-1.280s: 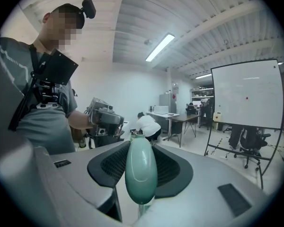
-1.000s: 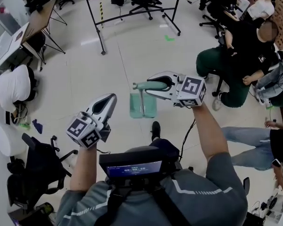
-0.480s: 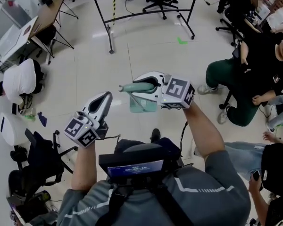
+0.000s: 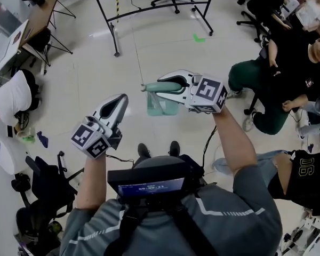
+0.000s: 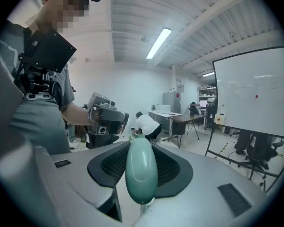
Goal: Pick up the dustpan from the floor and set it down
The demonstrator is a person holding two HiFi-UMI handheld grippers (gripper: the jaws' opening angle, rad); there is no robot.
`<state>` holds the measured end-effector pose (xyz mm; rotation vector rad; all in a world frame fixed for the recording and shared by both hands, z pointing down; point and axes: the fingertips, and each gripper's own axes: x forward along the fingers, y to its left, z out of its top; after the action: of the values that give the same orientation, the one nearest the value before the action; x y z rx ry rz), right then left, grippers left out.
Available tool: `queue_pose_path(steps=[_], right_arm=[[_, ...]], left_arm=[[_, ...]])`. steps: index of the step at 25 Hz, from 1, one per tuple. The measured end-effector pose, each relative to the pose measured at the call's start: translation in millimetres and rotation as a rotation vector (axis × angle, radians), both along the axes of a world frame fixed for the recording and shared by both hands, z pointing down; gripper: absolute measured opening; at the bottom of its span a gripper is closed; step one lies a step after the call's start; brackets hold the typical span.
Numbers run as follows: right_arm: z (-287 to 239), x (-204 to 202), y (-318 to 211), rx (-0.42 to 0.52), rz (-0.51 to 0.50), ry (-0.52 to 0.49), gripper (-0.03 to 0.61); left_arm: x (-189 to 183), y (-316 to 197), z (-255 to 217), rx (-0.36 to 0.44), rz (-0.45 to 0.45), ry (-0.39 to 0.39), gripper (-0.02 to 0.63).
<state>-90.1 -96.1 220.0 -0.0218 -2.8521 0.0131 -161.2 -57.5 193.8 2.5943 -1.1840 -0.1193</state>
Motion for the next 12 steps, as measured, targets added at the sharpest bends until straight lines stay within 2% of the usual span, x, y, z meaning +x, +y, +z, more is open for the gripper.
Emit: queue_pose_path(steps=[7, 12], right_arm=[[19, 4, -27, -0.016, 0.002, -0.021, 0.161], [59, 4, -53, -0.045, -0.029, 0.008, 0.161]], left_arm=[[3, -27, 26, -0.034, 0.035, 0.002, 0.023], [4, -60, 64, -0.077, 0.039, -0.002, 0.023]])
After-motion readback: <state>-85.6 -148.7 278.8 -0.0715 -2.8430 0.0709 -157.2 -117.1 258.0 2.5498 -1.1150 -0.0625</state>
